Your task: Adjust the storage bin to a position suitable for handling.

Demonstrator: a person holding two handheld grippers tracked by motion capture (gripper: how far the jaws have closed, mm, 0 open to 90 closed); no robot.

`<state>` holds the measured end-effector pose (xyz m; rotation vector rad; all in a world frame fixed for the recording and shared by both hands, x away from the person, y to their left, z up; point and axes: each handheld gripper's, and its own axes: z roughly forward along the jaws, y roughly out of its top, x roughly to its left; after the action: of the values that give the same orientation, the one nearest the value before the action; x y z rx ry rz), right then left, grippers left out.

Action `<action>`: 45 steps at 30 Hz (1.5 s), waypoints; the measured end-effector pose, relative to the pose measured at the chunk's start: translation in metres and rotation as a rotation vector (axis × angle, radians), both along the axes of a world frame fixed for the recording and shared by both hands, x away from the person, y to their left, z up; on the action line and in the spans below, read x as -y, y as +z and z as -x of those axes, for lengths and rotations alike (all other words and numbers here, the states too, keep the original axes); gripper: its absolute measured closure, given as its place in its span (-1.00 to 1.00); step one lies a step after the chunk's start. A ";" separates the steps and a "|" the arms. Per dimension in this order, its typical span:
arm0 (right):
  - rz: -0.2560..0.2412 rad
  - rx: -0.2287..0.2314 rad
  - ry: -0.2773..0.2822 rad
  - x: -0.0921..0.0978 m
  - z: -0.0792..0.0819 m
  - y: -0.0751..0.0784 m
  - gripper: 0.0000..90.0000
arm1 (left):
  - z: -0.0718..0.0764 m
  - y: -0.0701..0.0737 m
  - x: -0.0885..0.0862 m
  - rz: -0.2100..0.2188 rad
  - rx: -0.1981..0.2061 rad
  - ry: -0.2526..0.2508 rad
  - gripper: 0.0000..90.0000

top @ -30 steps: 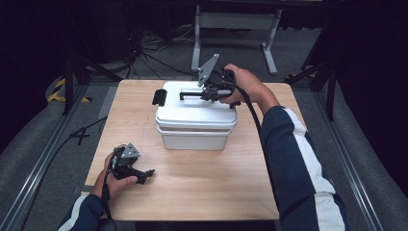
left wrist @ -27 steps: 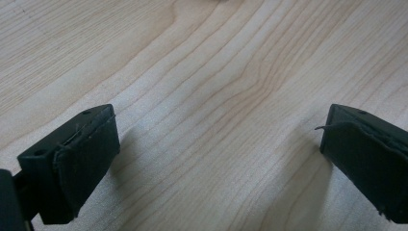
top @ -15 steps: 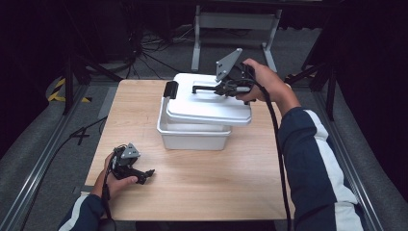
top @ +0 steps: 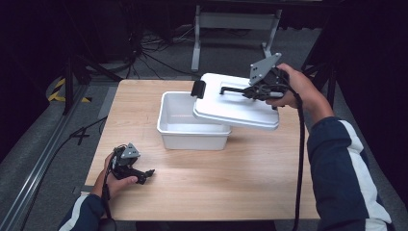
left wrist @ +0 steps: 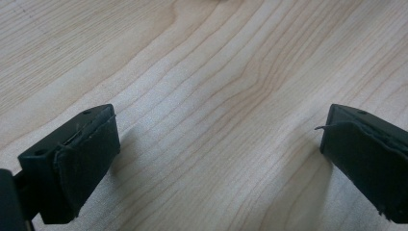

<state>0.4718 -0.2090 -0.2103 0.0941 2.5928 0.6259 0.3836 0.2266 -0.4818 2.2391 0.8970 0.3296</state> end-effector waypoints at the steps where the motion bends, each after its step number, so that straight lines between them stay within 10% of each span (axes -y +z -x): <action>1: 0.003 0.005 -0.005 0.005 0.001 0.000 0.88 | 0.000 0.000 0.000 0.001 0.000 0.000 -0.99; 26: -0.033 0.002 -0.175 0.114 0.025 -0.025 0.89 | 0.000 0.000 0.000 -0.001 0.002 0.002 -0.99; 45: -0.041 -0.069 -0.239 0.131 0.010 -0.082 0.88 | 0.000 0.000 0.000 0.000 0.002 0.002 -0.99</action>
<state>0.4615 -0.3396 -0.2928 0.4383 2.5808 0.5967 0.3834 0.2266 -0.4820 2.2380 0.8986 0.3327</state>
